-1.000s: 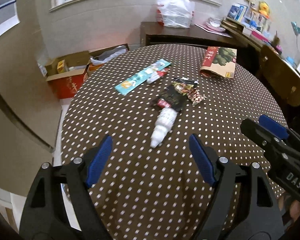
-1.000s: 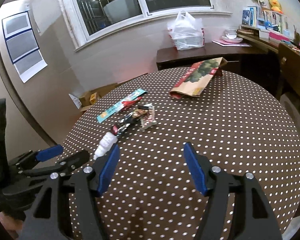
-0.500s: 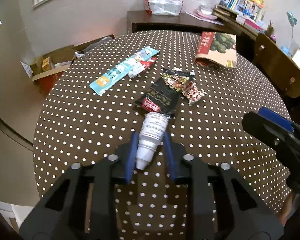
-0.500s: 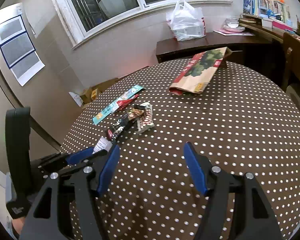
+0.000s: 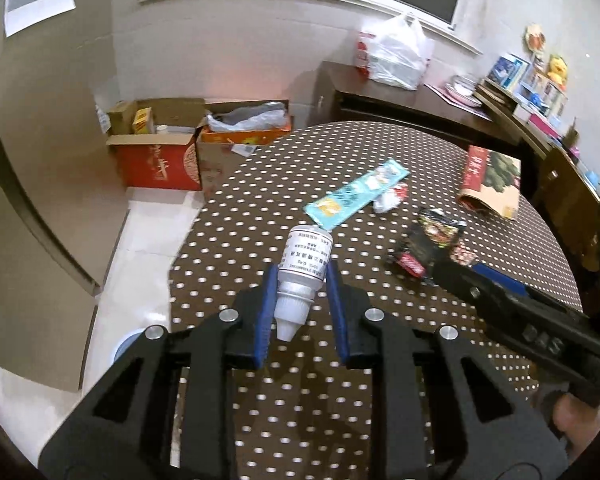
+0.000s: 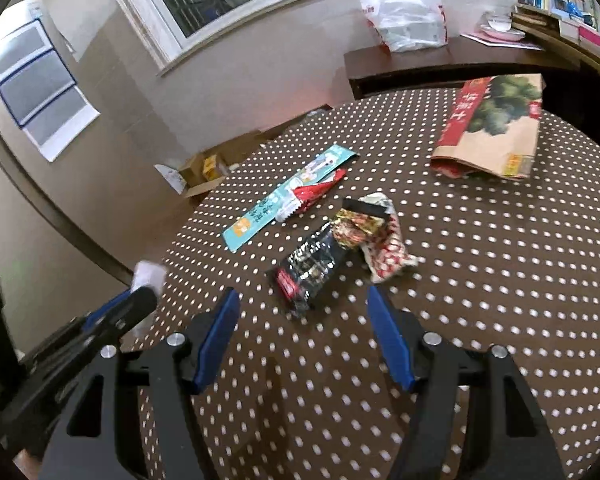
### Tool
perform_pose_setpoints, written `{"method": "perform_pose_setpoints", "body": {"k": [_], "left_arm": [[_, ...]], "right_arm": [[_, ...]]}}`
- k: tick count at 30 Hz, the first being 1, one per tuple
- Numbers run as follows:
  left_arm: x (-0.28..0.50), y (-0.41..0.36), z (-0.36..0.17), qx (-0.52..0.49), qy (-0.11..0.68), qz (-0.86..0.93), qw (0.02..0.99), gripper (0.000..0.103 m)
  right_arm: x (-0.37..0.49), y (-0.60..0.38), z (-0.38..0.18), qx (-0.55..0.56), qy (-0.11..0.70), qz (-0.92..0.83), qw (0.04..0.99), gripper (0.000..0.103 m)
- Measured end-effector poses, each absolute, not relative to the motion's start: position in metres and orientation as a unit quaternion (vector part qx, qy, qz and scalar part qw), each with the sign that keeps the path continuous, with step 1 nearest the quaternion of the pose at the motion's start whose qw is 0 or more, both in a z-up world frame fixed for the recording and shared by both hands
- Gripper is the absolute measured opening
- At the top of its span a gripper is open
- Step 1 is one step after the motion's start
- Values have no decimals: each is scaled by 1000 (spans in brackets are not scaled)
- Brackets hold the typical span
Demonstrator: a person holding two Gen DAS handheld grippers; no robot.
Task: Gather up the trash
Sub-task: 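Grasp the white dropper bottle with left gripper while right grasps the black snack wrapper, then carry the bottle and wrapper over the blue bucket and open both grippers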
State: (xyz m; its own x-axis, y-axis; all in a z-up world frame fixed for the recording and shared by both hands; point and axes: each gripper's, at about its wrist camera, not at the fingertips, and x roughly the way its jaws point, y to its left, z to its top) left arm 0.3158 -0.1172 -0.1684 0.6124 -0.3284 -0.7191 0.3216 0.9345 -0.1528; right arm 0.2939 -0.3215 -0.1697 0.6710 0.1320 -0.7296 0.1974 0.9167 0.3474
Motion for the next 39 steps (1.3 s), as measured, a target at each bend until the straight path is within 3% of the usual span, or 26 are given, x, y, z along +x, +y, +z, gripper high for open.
{"method": "perform_pose_setpoints", "body": {"k": [8, 15, 20, 31, 39], "left_arm": [[326, -101, -170, -16, 399, -161, 903, 25], [326, -89, -172, -28, 402, -156, 902, 25], [318, -79, -170, -36, 401, -154, 902, 25], [290, -37, -155, -63, 383, -145, 910, 25], [270, 6, -150, -84, 375, -117, 916, 25]], "right_arm": [[328, -316, -184, 160, 420, -64, 891, 63], [334, -311, -186, 122, 422, -54, 897, 25], [321, -310, -179, 141, 409, -26, 901, 9], [274, -285, -142, 187, 371, 44, 909, 7], [254, -204, -108, 163, 346, 142, 913, 7]]}}
